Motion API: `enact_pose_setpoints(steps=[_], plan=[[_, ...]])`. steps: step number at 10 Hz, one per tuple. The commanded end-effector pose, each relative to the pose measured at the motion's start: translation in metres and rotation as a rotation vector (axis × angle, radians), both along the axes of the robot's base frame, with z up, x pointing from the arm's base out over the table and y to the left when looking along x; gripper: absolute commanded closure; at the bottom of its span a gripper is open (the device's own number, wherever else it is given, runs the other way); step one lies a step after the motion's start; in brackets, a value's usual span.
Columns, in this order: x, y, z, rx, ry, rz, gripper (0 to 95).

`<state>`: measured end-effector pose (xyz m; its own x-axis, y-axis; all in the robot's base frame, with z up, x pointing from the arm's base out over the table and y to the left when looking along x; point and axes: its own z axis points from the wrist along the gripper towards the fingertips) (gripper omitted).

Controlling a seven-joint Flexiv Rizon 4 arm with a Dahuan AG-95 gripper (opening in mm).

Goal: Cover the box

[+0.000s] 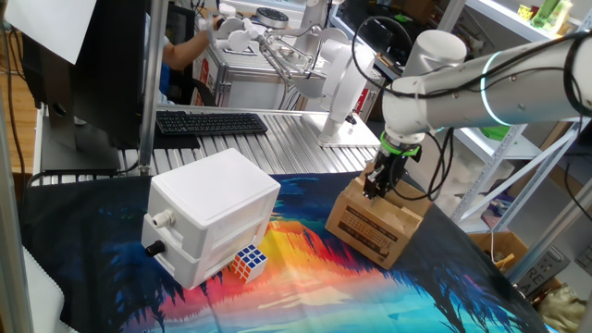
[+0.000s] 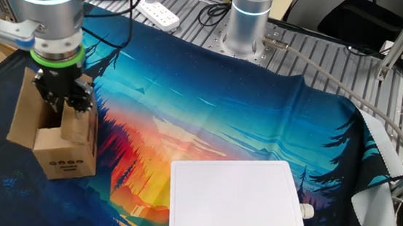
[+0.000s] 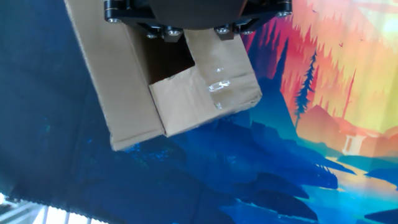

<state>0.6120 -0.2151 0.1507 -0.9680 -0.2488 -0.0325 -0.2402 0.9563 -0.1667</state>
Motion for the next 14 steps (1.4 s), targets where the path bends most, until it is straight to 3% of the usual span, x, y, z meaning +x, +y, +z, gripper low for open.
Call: enact_pose_setpoints(steps=[1,10,12,14], plan=[[0.001,0.000,-0.002,-0.004,-0.001,-0.001,57.0],[0.010,-0.011,0.016,-0.033,0.002,-0.001,57.0],[0.012,-0.013,0.014,-0.034,-0.001,0.000,57.0],[0.016,-0.017,0.003,-0.030,-0.011,0.001,57.0]])
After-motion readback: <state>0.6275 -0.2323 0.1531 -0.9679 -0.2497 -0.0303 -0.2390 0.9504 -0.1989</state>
